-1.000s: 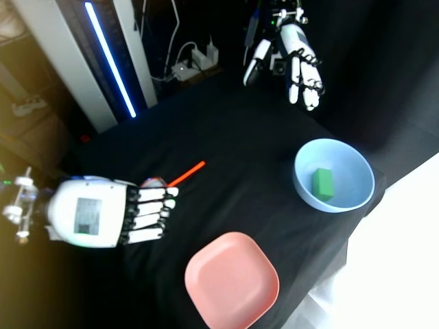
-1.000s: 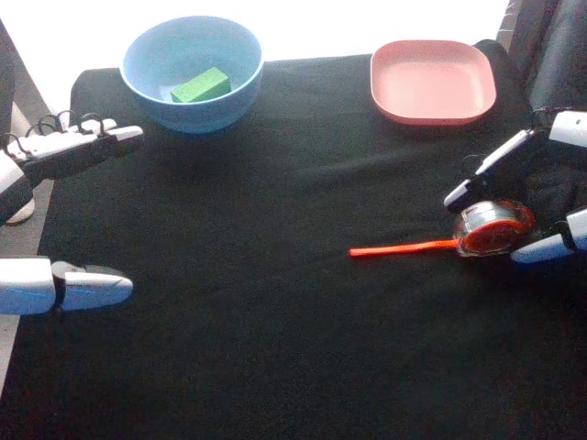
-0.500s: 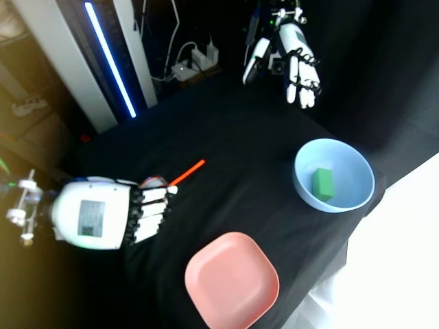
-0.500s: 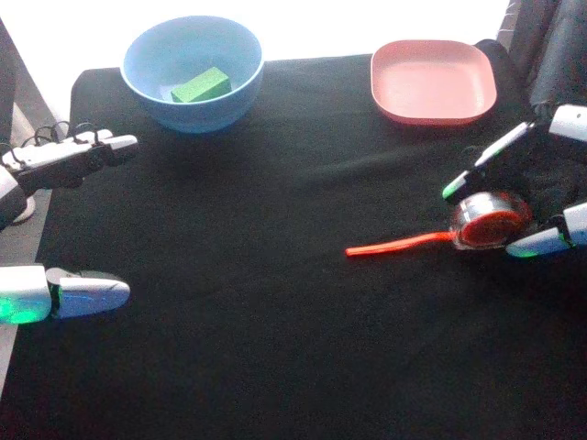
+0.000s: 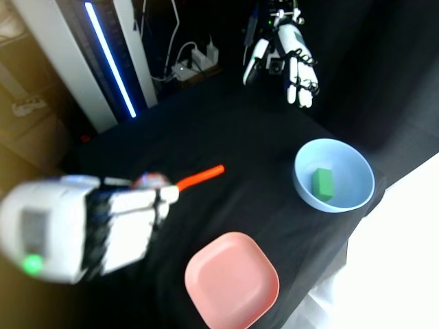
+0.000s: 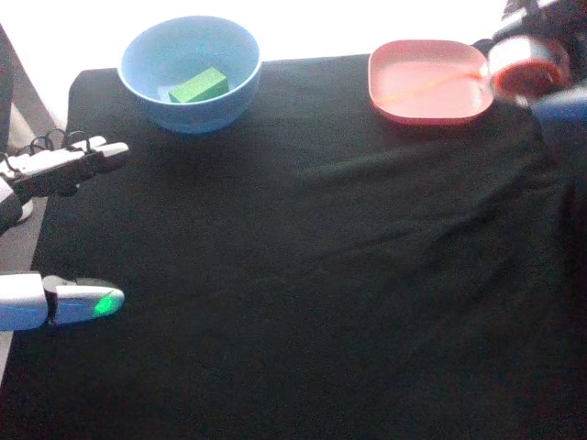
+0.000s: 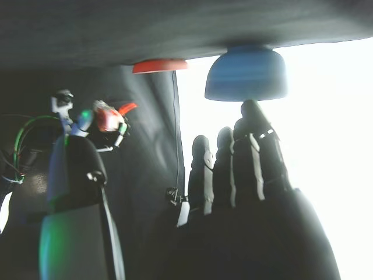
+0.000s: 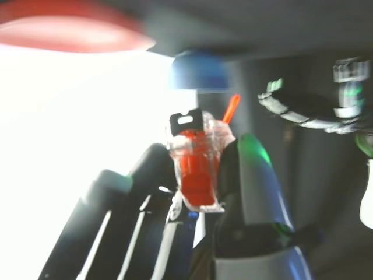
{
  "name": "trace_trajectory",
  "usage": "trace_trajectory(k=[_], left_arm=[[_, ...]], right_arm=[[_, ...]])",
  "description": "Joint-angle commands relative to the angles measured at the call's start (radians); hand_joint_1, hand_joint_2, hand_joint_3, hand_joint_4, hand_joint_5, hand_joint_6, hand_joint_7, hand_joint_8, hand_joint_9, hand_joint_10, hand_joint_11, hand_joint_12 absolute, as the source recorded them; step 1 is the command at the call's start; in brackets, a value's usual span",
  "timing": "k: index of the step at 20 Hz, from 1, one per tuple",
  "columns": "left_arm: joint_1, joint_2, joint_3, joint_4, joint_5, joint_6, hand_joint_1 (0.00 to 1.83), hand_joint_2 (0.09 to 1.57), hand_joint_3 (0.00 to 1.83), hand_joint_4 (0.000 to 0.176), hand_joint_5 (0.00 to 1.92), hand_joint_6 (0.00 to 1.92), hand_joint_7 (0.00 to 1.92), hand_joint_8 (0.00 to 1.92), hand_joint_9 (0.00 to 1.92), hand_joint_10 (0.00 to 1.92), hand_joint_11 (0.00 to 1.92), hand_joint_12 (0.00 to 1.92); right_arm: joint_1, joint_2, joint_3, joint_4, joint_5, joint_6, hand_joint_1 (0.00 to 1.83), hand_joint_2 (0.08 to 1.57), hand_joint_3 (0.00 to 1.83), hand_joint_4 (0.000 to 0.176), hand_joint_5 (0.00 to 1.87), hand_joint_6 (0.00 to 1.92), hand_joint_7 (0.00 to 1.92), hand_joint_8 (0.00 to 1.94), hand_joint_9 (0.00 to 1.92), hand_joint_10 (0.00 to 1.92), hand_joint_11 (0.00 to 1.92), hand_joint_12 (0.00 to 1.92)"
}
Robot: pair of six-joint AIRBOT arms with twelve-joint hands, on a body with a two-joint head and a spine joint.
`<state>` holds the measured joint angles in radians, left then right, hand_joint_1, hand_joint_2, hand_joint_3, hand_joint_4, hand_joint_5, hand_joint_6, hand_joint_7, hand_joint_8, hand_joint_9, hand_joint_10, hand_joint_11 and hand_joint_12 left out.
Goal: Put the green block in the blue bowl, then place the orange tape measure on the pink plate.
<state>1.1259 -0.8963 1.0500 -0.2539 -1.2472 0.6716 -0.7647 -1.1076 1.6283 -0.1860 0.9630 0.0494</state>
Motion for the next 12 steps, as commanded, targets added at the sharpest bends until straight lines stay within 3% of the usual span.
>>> trace_trajectory(k=[1, 2, 3, 4, 5, 6, 7, 8, 9, 10, 11, 12], left_arm=[[-0.002, -0.002, 0.000, -0.006, -0.130, -0.012, 0.88, 0.88, 0.00, 0.069, 0.26, 0.00, 0.15, 0.00, 0.15, 0.00, 0.00, 1.03], [-0.001, -0.002, 0.000, -0.006, -0.126, -0.015, 0.88, 0.89, 0.00, 0.068, 0.26, 0.00, 0.15, 0.00, 0.15, 0.01, 0.00, 1.02], [-0.001, -0.001, 0.000, -0.004, -0.124, -0.015, 0.81, 0.91, 0.01, 0.066, 0.22, 0.00, 0.17, 0.00, 0.17, 0.01, 0.00, 1.05], [-0.001, -0.001, 0.001, -0.003, -0.123, -0.015, 0.76, 0.91, 0.01, 0.063, 0.21, 0.00, 0.18, 0.00, 0.17, 0.01, 0.00, 1.03], [-0.001, -0.002, 0.002, -0.002, -0.121, -0.015, 0.73, 0.91, 0.00, 0.062, 0.20, 0.00, 0.20, 0.01, 0.18, 0.01, 0.00, 1.00], [-0.001, -0.002, 0.003, -0.001, -0.122, -0.015, 0.71, 0.90, 0.00, 0.062, 0.20, 0.00, 0.20, 0.00, 0.18, 0.00, 0.00, 0.97], [-0.001, -0.002, 0.004, 0.000, -0.121, -0.016, 0.72, 0.90, 0.00, 0.076, 0.21, 0.00, 0.20, 0.00, 0.18, 0.00, 0.00, 0.94], [-0.001, -0.004, 0.006, 0.002, -0.119, -0.017, 0.72, 0.90, 0.00, 0.087, 0.21, 0.00, 0.19, 0.00, 0.18, 0.00, 0.00, 0.92], [-0.001, -0.005, 0.008, 0.004, -0.116, -0.018, 0.72, 0.91, 0.00, 0.089, 0.22, 0.00, 0.18, 0.00, 0.18, 0.00, 0.00, 0.92], [-0.002, -0.007, 0.011, 0.007, -0.113, -0.021, 0.74, 0.90, 0.00, 0.091, 0.24, 0.01, 0.18, 0.00, 0.18, 0.00, 0.00, 0.89], [-0.003, -0.009, 0.014, 0.010, -0.110, -0.024, 0.75, 0.89, 0.00, 0.088, 0.25, 0.01, 0.18, 0.00, 0.19, 0.00, 0.00, 0.88], [-0.005, -0.010, 0.016, 0.012, -0.109, -0.025, 0.75, 0.89, 0.00, 0.085, 0.25, 0.01, 0.17, 0.00, 0.19, 0.01, 0.00, 0.88]], right_arm=[[0.039, -0.018, 0.016, 0.038, 0.063, -0.014, 1.51, 1.04, 0.00, 0.000, 0.98, 0.93, 1.15, 0.66, 1.23, 0.57, 0.85, 1.39], [0.088, -0.048, 0.050, 0.009, 0.005, -0.035, 1.51, 1.02, 0.00, 0.000, 1.06, 0.79, 1.21, 0.57, 1.26, 0.52, 0.89, 1.34], [0.119, -0.076, 0.084, -0.014, -0.036, -0.040, 1.43, 1.01, 0.00, 0.000, 1.09, 0.78, 1.31, 0.38, 1.20, 0.70, 0.96, 1.07], [0.147, -0.109, 0.122, -0.039, -0.083, -0.039, 1.42, 1.00, 0.00, 0.000, 1.09, 0.72, 1.36, 0.32, 1.19, 0.76, 1.03, 0.95], [0.177, -0.137, 0.159, -0.074, -0.137, -0.039, 1.49, 1.00, 0.00, 0.000, 1.11, 0.74, 1.36, 0.25, 1.32, 0.41, 0.94, 1.24], [0.207, -0.174, 0.204, -0.123, -0.202, -0.039, 1.50, 1.04, 0.00, 0.000, 1.02, 0.86, 1.24, 0.42, 1.23, 0.54, 0.83, 1.35], [0.223, -0.190, 0.224, -0.154, -0.244, -0.038, 1.51, 1.00, 0.00, 0.000, 1.12, 0.74, 1.35, 0.26, 1.34, 0.42, 0.84, 1.30], [0.243, -0.217, 0.257, -0.213, -0.304, -0.028, 1.51, 1.00, 0.00, 0.000, 1.11, 0.77, 1.42, 0.10, 1.32, 0.50, 0.84, 1.30], [0.251, -0.237, 0.281, -0.249, -0.338, -0.020, 1.43, 1.00, 0.00, 0.000, 1.14, 0.66, 1.43, 0.04, 1.25, 0.75, 1.03, 1.04], [0.257, -0.257, 0.307, -0.291, -0.373, -0.005, 1.42, 0.99, 0.00, 0.000, 1.15, 0.59, 1.45, 0.02, 1.24, 0.81, 1.11, 0.90], [0.262, -0.280, 0.331, -0.324, -0.404, 0.004, 1.50, 0.99, 0.00, 0.000, 1.19, 0.51, 1.45, 0.04, 1.25, 0.72, 0.93, 1.19], [0.265, -0.292, 0.344, -0.341, -0.423, 0.004, 1.51, 1.00, 0.00, 0.000, 1.14, 0.69, 1.46, 0.02, 1.25, 0.67, 0.86, 1.26]])
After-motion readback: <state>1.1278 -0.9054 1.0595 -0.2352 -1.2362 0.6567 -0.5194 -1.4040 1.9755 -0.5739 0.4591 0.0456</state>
